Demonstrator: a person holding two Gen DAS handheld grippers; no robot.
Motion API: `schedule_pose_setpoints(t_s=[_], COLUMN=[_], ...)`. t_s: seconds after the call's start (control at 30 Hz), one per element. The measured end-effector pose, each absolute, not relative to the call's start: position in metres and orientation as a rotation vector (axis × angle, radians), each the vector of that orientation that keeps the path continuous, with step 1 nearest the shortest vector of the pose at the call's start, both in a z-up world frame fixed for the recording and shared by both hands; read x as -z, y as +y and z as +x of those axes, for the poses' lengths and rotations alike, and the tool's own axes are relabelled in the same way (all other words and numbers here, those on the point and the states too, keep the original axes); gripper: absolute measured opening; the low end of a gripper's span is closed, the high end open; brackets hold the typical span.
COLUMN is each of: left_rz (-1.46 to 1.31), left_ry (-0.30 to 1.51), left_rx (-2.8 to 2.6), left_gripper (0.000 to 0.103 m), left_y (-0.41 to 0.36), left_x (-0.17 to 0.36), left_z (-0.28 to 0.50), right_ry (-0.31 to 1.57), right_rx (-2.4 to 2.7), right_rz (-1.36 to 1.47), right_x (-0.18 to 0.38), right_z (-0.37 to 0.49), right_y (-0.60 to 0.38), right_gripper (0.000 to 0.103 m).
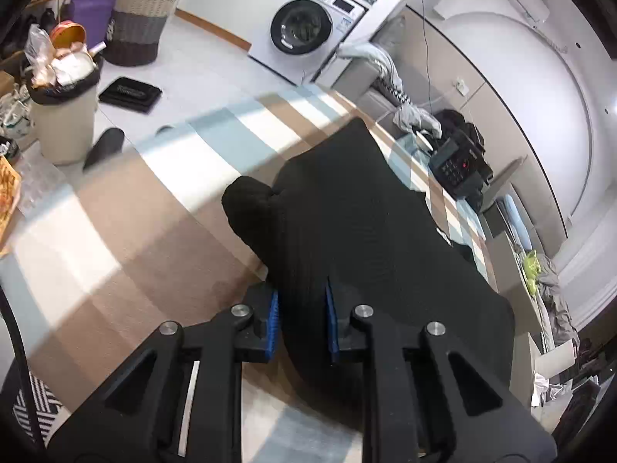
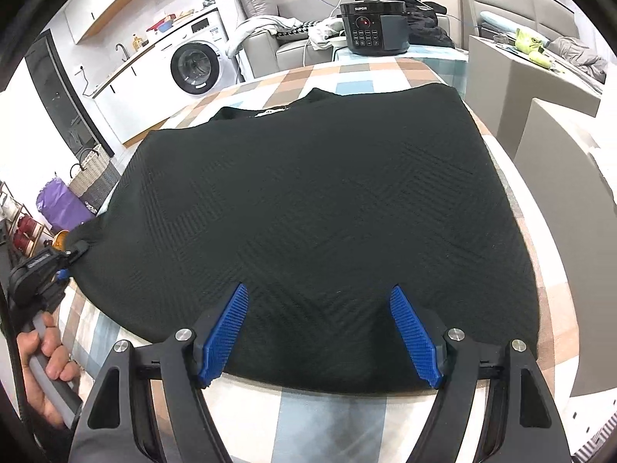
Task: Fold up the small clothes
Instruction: 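Grasp one shirt side with the left gripper and fold it toward the middle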
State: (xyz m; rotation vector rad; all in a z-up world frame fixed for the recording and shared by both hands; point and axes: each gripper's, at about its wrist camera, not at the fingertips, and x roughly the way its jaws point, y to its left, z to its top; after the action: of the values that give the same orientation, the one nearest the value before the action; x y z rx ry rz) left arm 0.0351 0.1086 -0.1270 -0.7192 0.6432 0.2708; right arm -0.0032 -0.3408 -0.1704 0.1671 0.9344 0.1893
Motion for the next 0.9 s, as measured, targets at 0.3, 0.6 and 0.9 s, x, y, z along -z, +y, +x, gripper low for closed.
schedule_pose_setpoints(t_s=[0.3, 0.6, 0.9], left_rz=[-0.644, -0.355, -0.161], left_ry=[0.642, 0.526, 0.623], left_rx=[-0.289, -0.076, 0.346], left_gripper=[0.016, 0.016, 0.016], left_y=[0.131, 0.056, -0.089], left_x=[0.115, 0.046, 0.054], left_z=[0.01, 0.028, 0.055], right_ry=[0.952, 0.947, 0.926], right_rx=[-0.226, -0.21, -0.116], right_rz=[0.165, 0.166, 0.2], right_x=[0.176, 0.172, 0.164], right_z=[0.001, -0.003, -0.009], right_y=[-0.33, -0.337, -0.369], right_gripper=[0.078, 0.078, 0.078])
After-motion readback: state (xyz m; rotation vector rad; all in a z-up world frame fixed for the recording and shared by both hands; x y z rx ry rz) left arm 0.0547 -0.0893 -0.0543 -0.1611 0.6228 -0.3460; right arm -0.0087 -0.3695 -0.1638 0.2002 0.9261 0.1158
